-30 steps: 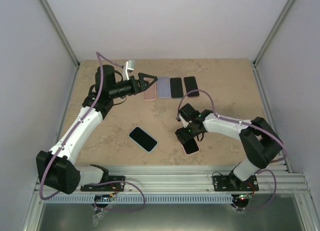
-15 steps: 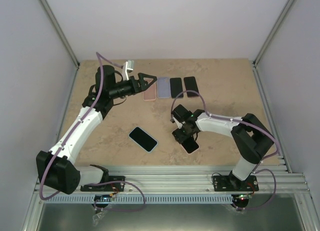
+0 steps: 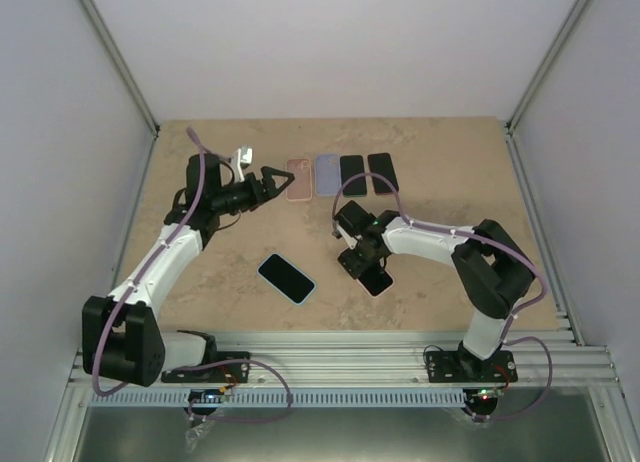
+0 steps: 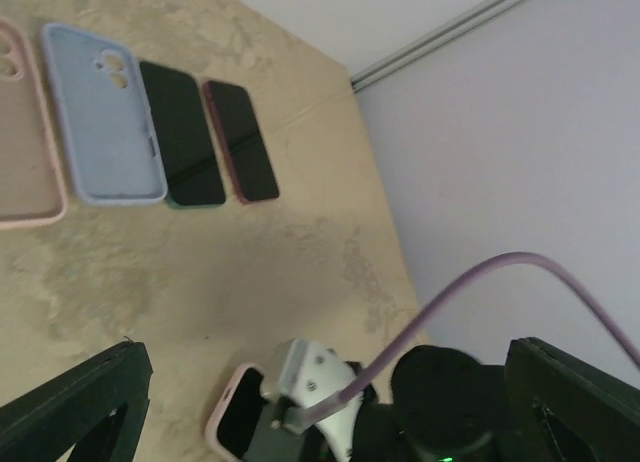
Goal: Take the phone out of the phone case
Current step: Pick up the phone at the center of the board.
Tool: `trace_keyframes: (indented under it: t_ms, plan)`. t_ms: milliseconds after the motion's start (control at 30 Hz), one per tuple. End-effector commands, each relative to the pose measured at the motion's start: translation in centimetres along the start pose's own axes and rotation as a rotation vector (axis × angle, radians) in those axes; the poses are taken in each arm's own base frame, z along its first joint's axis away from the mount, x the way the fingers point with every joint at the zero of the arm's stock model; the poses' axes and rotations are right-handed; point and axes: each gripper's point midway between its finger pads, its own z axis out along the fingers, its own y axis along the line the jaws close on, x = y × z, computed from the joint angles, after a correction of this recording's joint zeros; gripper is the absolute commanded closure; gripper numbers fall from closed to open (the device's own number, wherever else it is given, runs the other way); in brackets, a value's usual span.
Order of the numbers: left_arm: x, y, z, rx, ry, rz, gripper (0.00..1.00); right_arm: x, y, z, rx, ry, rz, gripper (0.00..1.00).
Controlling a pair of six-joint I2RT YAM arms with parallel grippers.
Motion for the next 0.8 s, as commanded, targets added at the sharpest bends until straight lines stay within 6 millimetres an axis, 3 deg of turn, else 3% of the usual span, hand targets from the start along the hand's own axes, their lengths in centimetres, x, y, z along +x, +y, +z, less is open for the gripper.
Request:
trace_keyframes:
  t_ms: [0, 367, 633, 767]
  plan:
    - [-0.2, 0.2, -0.5, 0.033, -0.034, 0.025, 0.01, -3.1, -0.9, -2.7, 0.057, -0.123, -0.026, 0.35]
    - [3.3, 3.6, 0.8, 0.049, 0.013, -0.016, 0.15, -9.2, -0.7, -9.3, 0.031, -0.408, -0.031, 0.36]
    - [4.2, 3.2, 1.3, 0.119, 0.043, -0.083, 0.35, -12.7, -0.2, -14.5, -0.008, -0.578, -0.041, 0.36]
    - [4.8, 2.1, 1.6, 0.155, 0.067, -0.064, 0.43, -13.8, 0.2, -16.5, -0.043, -0.626, -0.036, 0.36]
